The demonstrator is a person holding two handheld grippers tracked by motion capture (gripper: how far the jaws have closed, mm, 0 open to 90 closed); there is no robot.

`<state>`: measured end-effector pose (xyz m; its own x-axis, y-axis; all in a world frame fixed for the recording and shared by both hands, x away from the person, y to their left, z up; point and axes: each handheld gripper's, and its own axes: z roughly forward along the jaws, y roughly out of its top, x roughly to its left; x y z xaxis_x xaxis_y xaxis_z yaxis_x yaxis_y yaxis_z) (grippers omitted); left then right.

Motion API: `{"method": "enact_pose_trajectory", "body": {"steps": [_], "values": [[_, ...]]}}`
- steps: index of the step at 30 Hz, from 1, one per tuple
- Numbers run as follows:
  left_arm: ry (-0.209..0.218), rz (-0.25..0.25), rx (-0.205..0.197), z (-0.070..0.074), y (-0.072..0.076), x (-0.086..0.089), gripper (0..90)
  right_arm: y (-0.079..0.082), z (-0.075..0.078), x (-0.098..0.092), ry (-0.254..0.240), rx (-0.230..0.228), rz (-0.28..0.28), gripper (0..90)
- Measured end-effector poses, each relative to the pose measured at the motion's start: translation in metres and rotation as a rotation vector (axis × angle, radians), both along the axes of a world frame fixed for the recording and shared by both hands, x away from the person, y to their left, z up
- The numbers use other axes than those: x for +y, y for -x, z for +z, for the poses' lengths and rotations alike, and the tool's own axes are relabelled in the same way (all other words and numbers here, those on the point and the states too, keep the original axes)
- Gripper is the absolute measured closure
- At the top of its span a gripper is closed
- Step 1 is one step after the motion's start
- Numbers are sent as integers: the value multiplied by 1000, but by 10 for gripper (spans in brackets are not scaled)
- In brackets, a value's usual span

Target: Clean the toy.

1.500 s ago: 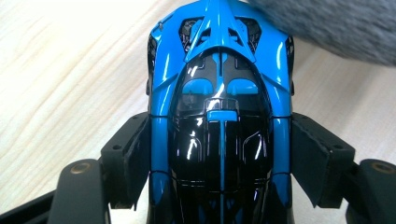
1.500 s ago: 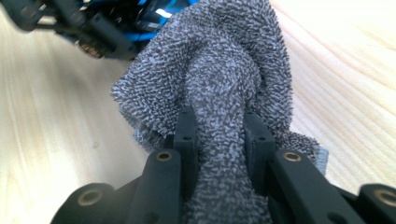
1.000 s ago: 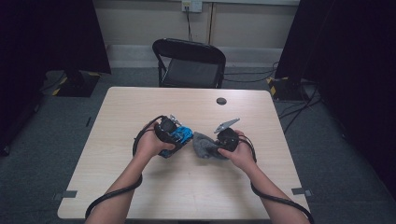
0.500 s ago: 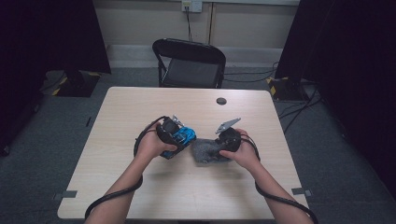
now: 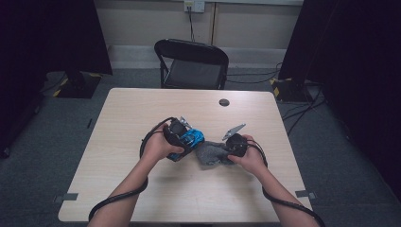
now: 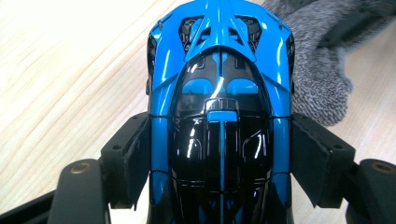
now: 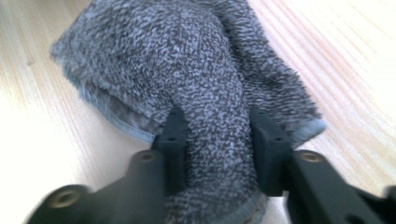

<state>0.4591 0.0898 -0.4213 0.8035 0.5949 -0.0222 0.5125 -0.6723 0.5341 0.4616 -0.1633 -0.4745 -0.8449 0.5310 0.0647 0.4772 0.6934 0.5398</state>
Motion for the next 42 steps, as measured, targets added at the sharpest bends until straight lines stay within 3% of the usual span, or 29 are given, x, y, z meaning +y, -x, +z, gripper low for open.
{"method": "enact_pose_trajectory", "body": {"steps": [3, 5, 8, 13, 17, 25, 42], "values": [[0, -13, -3, 2, 1, -4, 282, -2, 3, 1, -4, 0, -51, 732], [0, -21, -3, 3, 2, -6, 282, -4, 7, 0, -12, -25, -101, 740], [-3, -29, -2, 4, 3, -7, 282, -9, 17, -1, -76, -33, -130, 741], [4, -2, 0, 2, -1, -4, 282, -5, 27, 9, -122, -28, -88, 744], [-1, 11, 2, 0, -2, -1, 282, 0, 25, 17, -147, -15, -48, 748], [13, 28, 9, -2, -5, -1, 282, 8, 22, 35, -146, -4, 15, 751], [34, 54, 12, -2, -14, -6, 282, 18, 15, 60, -152, 7, 95, 751]]}}
